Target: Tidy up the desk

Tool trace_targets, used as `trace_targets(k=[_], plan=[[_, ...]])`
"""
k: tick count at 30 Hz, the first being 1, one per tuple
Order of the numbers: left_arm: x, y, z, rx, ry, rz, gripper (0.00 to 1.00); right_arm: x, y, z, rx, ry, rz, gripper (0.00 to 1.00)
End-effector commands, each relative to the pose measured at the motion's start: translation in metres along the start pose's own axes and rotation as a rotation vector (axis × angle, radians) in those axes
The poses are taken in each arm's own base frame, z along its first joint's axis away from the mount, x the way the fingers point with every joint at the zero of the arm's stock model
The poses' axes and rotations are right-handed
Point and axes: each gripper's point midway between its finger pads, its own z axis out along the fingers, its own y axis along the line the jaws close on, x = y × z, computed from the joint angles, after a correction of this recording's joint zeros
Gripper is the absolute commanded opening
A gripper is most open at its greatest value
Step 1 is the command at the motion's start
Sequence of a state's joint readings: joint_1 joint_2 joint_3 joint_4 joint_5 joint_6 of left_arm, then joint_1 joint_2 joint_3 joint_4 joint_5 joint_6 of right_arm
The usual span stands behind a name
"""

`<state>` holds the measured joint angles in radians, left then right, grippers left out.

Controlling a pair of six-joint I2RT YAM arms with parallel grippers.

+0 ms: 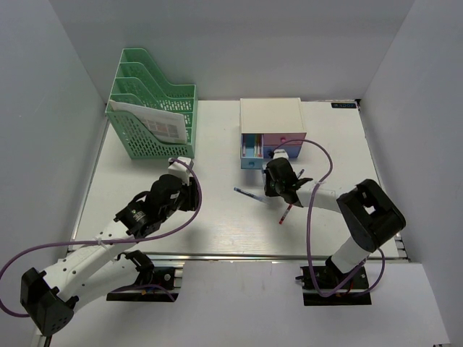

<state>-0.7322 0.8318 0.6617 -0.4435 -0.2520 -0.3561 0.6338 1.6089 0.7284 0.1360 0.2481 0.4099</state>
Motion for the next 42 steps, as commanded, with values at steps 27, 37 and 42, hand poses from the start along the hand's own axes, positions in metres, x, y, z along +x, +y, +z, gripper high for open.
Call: trace_targets(k=[27,37,42], plan=[[-0.014,0.002,-0.007,-0.001,-0.053,-0.008,0.55,-0.047,-0.028,-0.107,-0.192,0.083,-0.132,0.0],[-0.013,0.002,-0.007,-0.002,-0.052,-0.008,0.55,-0.093,-0.023,-0.149,-0.242,-0.06,-0.217,0.0],[-0.013,0.002,-0.007,-0.002,-0.052,-0.008,0.55,-0.117,-0.01,-0.162,-0.294,-0.127,-0.23,0.0]])
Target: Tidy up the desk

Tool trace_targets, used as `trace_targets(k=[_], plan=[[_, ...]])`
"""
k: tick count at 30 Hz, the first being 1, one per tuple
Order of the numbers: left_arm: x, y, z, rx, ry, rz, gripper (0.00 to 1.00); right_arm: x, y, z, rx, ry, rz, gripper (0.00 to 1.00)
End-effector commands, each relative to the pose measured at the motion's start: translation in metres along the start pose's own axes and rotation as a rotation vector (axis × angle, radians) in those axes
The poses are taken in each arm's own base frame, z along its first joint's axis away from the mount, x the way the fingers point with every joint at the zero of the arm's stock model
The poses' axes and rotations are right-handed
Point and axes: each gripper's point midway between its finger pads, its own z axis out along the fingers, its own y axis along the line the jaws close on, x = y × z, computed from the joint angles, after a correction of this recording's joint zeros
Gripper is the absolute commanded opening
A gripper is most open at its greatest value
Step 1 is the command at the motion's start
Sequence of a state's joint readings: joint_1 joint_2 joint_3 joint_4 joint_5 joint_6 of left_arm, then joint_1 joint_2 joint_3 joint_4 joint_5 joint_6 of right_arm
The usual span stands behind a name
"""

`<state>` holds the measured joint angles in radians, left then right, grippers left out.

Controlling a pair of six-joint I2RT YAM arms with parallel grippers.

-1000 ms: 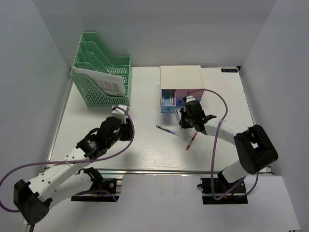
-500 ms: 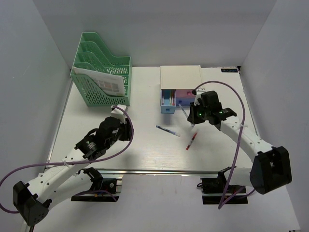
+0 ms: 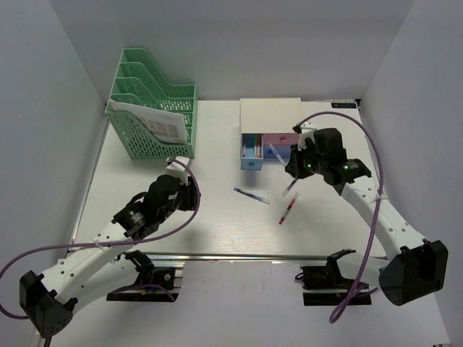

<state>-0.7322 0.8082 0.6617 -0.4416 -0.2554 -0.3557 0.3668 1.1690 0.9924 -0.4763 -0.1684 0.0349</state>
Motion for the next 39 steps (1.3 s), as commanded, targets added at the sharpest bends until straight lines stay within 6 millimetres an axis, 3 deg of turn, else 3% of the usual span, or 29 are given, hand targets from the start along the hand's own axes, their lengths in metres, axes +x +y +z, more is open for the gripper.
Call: trace_targets(k=[1,5,8,11,13,28,35,36,39], plan=[[-0.009,0.002,-0.003,-0.007,-0.031,-0.004,0.55,-0.034,0.012,-0.015,-0.054,-0.092,-0.049,0.0],[-0.01,0.002,-0.004,-0.008,-0.038,-0.005,0.55,-0.057,0.022,-0.017,-0.103,-0.122,-0.037,0.0],[-0.01,0.003,-0.005,-0.01,-0.037,-0.004,0.55,-0.066,0.031,-0.008,-0.154,-0.101,-0.019,0.0],[-0.01,0.003,-0.005,-0.011,-0.037,-0.005,0.55,-0.071,0.031,0.009,-0.166,-0.062,0.0,0.0],[-0.01,0.003,-0.005,-0.012,-0.039,-0.006,0.55,-0.077,0.029,0.011,-0.161,-0.045,0.01,0.0],[-0.011,0.003,-0.005,-0.009,-0.041,-0.005,0.55,-0.083,0.027,0.042,-0.175,0.091,0.004,0.0],[-0.01,0.002,-0.004,-0.007,-0.036,-0.002,0.55,-0.077,0.029,0.044,-0.185,0.156,-0.036,0.0],[-0.01,0.002,-0.004,-0.006,-0.035,-0.002,0.55,-0.075,0.037,0.045,-0.198,0.162,-0.051,0.0],[-0.011,0.002,-0.004,-0.004,-0.039,-0.003,0.55,-0.074,0.03,0.046,-0.185,0.176,-0.053,0.0]])
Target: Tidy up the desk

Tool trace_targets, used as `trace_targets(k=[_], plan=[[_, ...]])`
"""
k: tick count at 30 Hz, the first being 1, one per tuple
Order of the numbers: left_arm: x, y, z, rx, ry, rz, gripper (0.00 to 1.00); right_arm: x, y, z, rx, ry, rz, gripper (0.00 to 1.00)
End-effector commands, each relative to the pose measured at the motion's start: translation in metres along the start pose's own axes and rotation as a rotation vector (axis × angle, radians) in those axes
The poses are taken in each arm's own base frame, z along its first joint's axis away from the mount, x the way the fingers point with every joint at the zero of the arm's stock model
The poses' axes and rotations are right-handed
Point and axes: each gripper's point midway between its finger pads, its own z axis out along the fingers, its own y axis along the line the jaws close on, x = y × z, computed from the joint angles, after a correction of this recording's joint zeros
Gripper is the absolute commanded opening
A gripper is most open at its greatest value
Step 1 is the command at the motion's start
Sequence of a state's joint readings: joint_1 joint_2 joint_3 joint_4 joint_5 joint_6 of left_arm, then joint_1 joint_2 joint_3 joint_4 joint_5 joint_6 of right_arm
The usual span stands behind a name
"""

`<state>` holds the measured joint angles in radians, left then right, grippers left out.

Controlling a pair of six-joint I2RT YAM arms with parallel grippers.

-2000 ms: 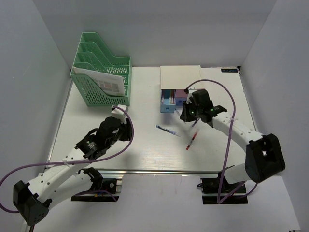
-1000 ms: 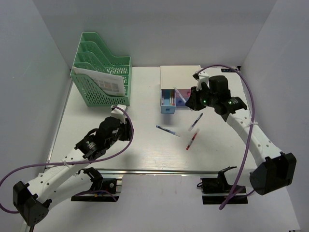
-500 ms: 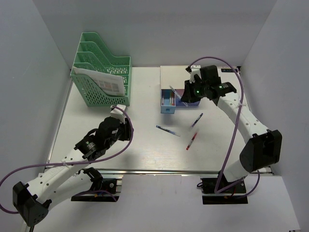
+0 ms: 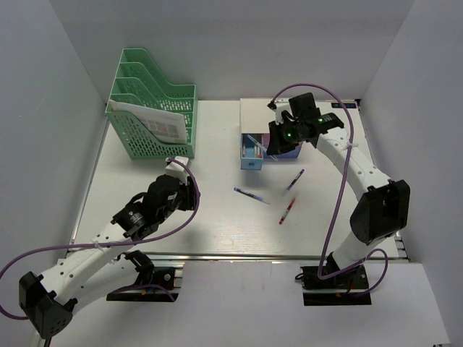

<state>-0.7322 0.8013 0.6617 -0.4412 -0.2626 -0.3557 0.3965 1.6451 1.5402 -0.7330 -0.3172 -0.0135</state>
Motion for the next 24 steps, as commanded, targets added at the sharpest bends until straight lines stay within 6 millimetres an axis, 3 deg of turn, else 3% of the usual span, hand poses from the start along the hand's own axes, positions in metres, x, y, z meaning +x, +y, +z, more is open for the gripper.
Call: trace_targets(k=[1,15,24], plan=[[-0.008,0.001,-0.003,0.001,-0.028,-0.001,0.55,-0.01,0.007,-0.006,-0.017,0.002,-0.049,0.0],[-0.011,0.002,-0.006,-0.002,-0.039,-0.005,0.55,-0.018,0.001,0.015,0.016,0.055,-0.059,0.0],[-0.011,0.002,-0.006,-0.002,-0.042,-0.004,0.55,-0.042,-0.002,0.028,0.05,0.029,-0.083,0.0]])
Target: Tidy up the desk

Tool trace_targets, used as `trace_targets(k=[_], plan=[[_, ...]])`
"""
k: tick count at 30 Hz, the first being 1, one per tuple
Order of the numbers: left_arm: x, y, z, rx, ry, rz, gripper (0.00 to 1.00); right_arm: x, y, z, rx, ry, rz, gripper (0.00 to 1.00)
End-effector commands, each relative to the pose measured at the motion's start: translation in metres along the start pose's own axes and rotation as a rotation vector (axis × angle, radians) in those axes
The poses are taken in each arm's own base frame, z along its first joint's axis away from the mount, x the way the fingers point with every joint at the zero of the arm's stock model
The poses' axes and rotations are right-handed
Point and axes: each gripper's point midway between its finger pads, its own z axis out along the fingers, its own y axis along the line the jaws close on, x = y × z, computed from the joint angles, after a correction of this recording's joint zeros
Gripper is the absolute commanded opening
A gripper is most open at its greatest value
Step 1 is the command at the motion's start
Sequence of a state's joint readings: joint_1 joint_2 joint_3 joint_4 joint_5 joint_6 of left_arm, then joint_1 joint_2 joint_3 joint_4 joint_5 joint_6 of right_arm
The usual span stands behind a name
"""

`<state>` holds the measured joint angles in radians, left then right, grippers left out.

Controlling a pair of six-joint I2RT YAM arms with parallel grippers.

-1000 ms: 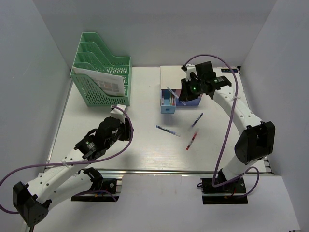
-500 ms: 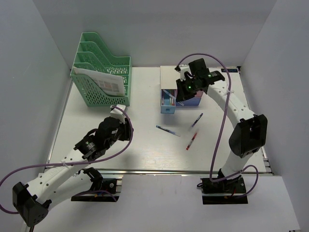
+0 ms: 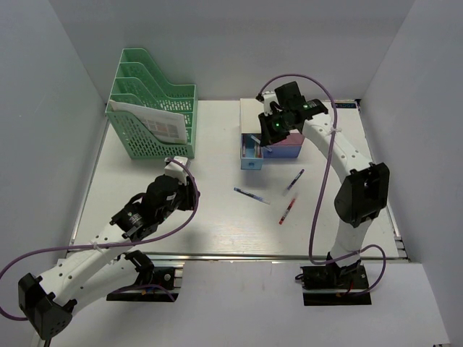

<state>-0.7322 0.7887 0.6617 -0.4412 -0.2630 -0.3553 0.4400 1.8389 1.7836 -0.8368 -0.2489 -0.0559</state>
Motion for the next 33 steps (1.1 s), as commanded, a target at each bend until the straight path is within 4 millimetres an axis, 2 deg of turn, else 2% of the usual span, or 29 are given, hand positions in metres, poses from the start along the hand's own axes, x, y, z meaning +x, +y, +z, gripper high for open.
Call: trace_targets(k=[1,10,13,15,16,17,23,24,26,27,28,29,30,31,32,33], plan=[[-0.009,0.002,-0.004,-0.007,-0.031,-0.001,0.55,-0.02,0.003,0.001,0.01,-0.037,-0.029,0.0],[-0.008,0.003,-0.002,-0.014,-0.026,0.001,0.55,-0.024,0.014,0.024,-0.009,-0.01,-0.053,0.0],[-0.008,0.003,-0.002,-0.013,-0.025,0.001,0.55,-0.027,0.018,0.025,-0.02,-0.015,-0.063,0.13],[-0.007,0.003,-0.002,-0.015,-0.023,0.002,0.55,-0.028,0.025,0.025,-0.043,-0.017,-0.072,0.18],[-0.007,0.003,-0.002,-0.015,-0.023,0.002,0.55,-0.03,0.028,0.022,-0.057,-0.023,-0.076,0.29],[-0.007,0.004,-0.002,-0.017,-0.023,0.002,0.55,-0.03,0.031,0.02,-0.074,-0.026,-0.085,0.34],[-0.007,0.003,-0.002,-0.017,-0.023,0.002,0.55,-0.037,0.051,-0.021,-0.145,-0.092,-0.145,0.42],[-0.007,0.004,-0.001,-0.018,-0.021,0.004,0.55,-0.039,0.056,-0.035,-0.157,-0.123,-0.192,0.41],[-0.007,0.004,-0.002,-0.018,-0.024,0.003,0.55,-0.027,0.067,-0.043,-0.242,-0.122,-0.281,0.26],[-0.008,0.004,-0.002,-0.019,-0.026,0.003,0.55,-0.024,0.074,-0.055,-0.286,-0.159,-0.446,0.07],[-0.009,0.004,-0.003,-0.018,-0.029,0.002,0.55,-0.016,0.076,-0.057,-0.326,-0.167,-0.531,0.0],[-0.008,0.004,-0.003,-0.018,-0.029,0.002,0.55,0.014,0.083,-0.049,-0.42,-0.123,-0.579,0.0],[-0.009,0.004,-0.004,-0.017,-0.031,-0.001,0.55,0.025,0.088,-0.054,-0.455,-0.133,-0.667,0.0],[-0.008,0.004,-0.004,-0.018,-0.032,-0.002,0.55,0.037,0.086,-0.05,-0.481,-0.146,-0.829,0.0],[-0.01,0.004,-0.005,-0.018,-0.038,-0.004,0.55,0.072,0.084,-0.035,-0.526,-0.088,-0.847,0.0],[-0.011,0.005,-0.005,-0.02,-0.04,-0.006,0.55,0.081,0.083,-0.033,-0.527,-0.099,-0.913,0.0]])
